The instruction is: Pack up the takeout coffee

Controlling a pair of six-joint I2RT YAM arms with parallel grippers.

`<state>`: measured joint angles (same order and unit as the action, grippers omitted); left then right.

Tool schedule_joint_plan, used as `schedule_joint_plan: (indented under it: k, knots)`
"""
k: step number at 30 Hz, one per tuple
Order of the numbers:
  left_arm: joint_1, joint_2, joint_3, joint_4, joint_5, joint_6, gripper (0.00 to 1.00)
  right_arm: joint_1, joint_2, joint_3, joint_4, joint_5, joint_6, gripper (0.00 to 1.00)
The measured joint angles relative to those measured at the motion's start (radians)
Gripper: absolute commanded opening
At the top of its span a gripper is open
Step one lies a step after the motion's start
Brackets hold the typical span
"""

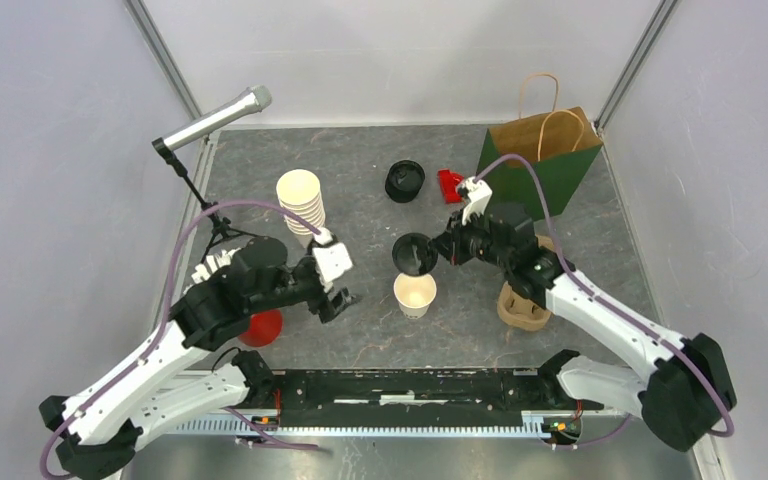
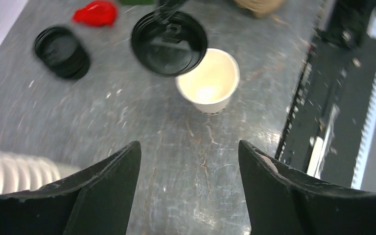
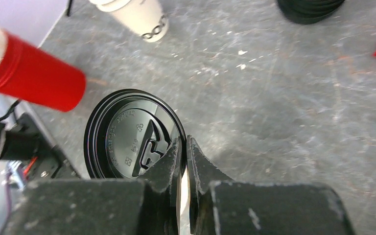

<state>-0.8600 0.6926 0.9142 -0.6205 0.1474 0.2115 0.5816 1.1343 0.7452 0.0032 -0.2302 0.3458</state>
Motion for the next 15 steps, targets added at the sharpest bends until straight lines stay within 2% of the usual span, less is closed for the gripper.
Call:
schedule_joint_plan:
  k: [3,6,15]
  knots:
    - [-0.002,0.047,-0.005,0.006,0.156,0.171,0.85,0.023,-0.066,-0.051,0.005,-0.048,0.041,0.09]
    - [-0.009,0.066,-0.012,0.039,0.241,0.282,0.86,0.036,-0.125,-0.074,0.023,-0.084,0.078,0.09]
    - [-0.111,0.162,-0.006,0.114,0.253,0.525,0.8,0.053,-0.196,-0.139,0.095,-0.154,0.187,0.08]
